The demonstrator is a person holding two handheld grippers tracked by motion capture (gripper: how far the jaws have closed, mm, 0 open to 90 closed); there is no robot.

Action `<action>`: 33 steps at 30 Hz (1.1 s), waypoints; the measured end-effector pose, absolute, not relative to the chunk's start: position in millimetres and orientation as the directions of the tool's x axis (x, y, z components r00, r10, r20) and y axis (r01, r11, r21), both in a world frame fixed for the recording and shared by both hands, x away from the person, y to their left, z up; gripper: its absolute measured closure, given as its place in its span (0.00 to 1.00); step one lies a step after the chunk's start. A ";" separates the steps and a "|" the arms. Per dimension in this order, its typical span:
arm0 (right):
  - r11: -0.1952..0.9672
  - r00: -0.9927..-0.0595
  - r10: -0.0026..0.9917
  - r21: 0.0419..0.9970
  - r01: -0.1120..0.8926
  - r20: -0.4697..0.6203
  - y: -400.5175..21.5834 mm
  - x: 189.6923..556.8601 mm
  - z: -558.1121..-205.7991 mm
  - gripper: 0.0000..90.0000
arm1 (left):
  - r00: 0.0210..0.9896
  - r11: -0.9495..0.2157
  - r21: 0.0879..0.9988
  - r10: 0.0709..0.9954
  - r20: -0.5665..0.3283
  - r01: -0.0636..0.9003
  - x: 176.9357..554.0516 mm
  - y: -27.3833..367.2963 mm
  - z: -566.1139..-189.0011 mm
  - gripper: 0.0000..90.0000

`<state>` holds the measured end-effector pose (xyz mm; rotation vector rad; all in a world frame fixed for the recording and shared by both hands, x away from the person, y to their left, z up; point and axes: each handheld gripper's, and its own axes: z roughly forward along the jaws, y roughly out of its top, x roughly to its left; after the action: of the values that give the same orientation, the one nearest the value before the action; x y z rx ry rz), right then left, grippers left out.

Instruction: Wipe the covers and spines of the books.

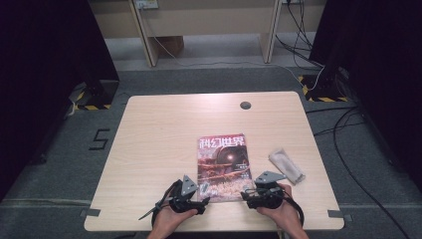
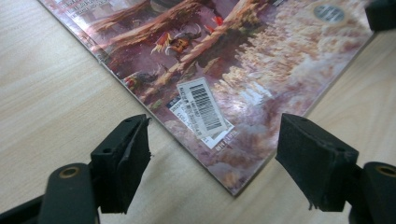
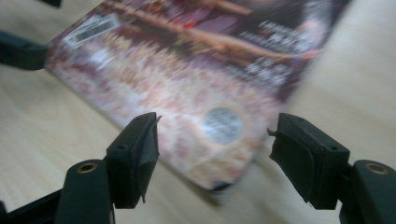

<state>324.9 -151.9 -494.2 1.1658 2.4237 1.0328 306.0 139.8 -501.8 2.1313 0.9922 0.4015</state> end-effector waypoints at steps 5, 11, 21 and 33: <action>0.367 -0.577 0.816 0.733 0.572 0.042 -178.9 335.2 -482.2 0.39 | 0.651 -0.417 0.740 0.758 -0.037 0.528 298.2 147.5 -499.2 0.26; 0.284 -0.508 0.859 0.760 0.584 0.070 -206.7 343.9 -474.4 0.43 | 0.653 -0.414 0.739 0.756 -0.046 0.531 290.1 155.7 -499.4 0.23; 0.230 -0.386 0.922 0.767 0.600 0.026 -241.5 361.4 -477.6 0.47 | 0.650 -0.417 0.733 0.758 -0.046 0.538 283.7 166.5 -501.0 0.22; 0.263 -0.348 0.937 0.706 0.657 -0.025 -250.4 383.0 -492.2 0.49 | 0.640 -0.411 0.731 0.767 -0.045 0.544 276.5 178.3 -502.0 0.21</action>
<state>383.0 -250.4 -492.2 1.4422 2.0969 0.8467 276.5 178.3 -502.0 2.1201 1.0174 0.3855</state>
